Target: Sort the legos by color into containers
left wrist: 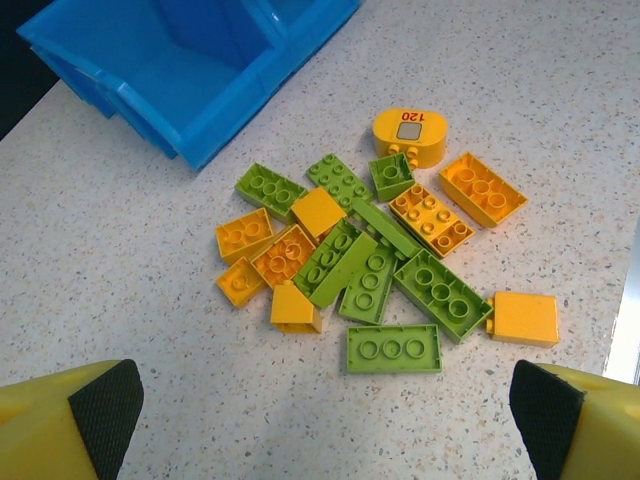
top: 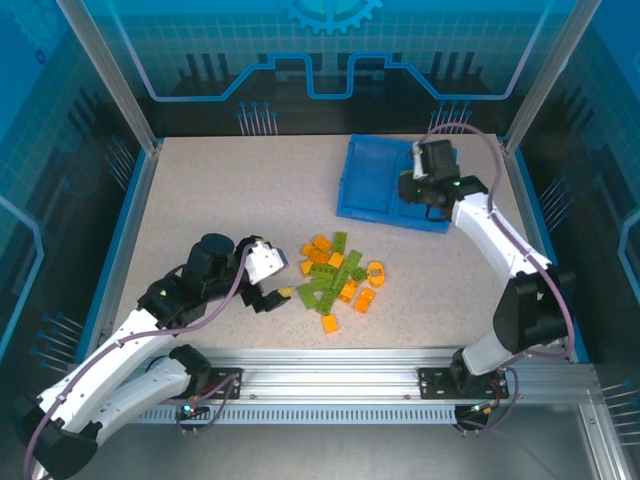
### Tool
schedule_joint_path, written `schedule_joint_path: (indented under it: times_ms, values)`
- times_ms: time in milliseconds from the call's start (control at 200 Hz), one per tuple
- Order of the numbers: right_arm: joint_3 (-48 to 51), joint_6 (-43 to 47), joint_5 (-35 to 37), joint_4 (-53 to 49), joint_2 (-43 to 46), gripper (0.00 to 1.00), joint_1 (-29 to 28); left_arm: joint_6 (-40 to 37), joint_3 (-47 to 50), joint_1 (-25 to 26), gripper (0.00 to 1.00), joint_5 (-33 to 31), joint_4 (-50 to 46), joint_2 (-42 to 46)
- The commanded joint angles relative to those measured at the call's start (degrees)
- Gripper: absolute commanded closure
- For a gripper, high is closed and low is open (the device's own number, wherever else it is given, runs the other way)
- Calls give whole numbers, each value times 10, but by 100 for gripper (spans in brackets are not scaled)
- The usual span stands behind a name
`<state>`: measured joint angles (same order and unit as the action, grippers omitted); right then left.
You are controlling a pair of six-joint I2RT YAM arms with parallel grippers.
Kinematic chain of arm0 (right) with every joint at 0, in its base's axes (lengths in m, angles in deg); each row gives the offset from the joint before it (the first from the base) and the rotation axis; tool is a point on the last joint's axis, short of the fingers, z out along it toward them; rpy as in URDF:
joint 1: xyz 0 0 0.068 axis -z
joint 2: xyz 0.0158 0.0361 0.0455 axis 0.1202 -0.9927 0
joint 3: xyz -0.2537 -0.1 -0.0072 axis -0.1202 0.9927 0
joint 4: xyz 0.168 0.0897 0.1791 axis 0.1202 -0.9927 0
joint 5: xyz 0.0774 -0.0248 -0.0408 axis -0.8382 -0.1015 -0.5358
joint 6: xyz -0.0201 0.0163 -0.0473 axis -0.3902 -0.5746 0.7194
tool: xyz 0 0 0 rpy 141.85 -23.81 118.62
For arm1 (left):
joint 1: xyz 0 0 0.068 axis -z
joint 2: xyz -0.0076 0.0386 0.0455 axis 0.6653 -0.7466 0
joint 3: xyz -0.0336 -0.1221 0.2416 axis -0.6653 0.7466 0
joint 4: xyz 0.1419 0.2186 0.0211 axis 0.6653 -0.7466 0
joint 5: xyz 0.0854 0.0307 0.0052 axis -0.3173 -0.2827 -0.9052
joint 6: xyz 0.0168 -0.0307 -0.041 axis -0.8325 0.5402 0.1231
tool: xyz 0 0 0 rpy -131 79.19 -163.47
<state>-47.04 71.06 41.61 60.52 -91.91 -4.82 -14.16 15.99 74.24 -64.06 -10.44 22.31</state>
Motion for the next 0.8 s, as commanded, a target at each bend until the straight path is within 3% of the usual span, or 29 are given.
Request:
schedule_joint_path:
  times_ms: [0, 135, 425, 645, 795]
  values:
    - [-32, -37, 28, 5, -64, 67, 33, 2, 1, 0, 1, -9, 11, 7]
    - [-61, -61, 27, 7, -132, 67, 62, 4, 0, 0, 1, -14, 11, 7]
    - [-125, -74, -4, -20, -187, 50, 71, 6, 4, -1, 1, -21, 14, 3]
    - [-68, -84, -32, -24, -86, 52, 59, 7, 5, 0, 1, -21, 17, -5]
    - [58, -81, -49, -26, 53, 47, -11, 3, 6, 0, 1, -15, 15, -9]
